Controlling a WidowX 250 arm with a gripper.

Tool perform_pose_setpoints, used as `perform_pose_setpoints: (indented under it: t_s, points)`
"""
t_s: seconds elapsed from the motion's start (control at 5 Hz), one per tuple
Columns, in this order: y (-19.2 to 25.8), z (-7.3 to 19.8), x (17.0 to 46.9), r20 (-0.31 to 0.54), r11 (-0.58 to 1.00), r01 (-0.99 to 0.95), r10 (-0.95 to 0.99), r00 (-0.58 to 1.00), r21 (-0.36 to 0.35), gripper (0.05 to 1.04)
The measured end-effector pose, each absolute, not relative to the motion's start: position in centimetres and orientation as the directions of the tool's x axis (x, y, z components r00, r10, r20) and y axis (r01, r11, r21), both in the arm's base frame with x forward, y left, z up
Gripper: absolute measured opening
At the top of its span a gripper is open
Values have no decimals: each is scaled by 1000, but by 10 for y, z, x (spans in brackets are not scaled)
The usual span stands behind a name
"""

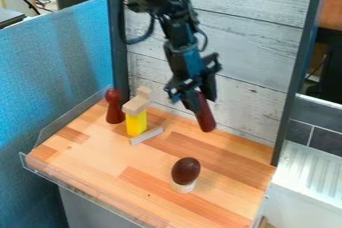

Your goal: Put the red cylinder on top of L-shape block

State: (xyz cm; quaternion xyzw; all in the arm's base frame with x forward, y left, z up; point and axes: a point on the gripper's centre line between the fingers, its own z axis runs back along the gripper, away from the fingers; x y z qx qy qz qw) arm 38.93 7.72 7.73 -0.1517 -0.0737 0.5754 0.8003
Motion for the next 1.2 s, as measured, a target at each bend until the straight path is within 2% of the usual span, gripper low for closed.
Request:
perform_pose_setpoints:
  t_s: [0.2,0.4,0.6,0.8,1.0,1.2]
  points:
    - [97,98,381,-42,215,-906,968,247,-364,496]
    - [115,110,376,-53,155,-921,981,186,-357,496]
    - [134,122,379,22,120,-936,993,119,-331,496]
    - [153,117,383,91,110,-966,992,91,-234,496]
    - [162,114,393,135,141,-975,984,118,-170,496]
    - [170,101,400,134,131,-985,984,116,-112,496]
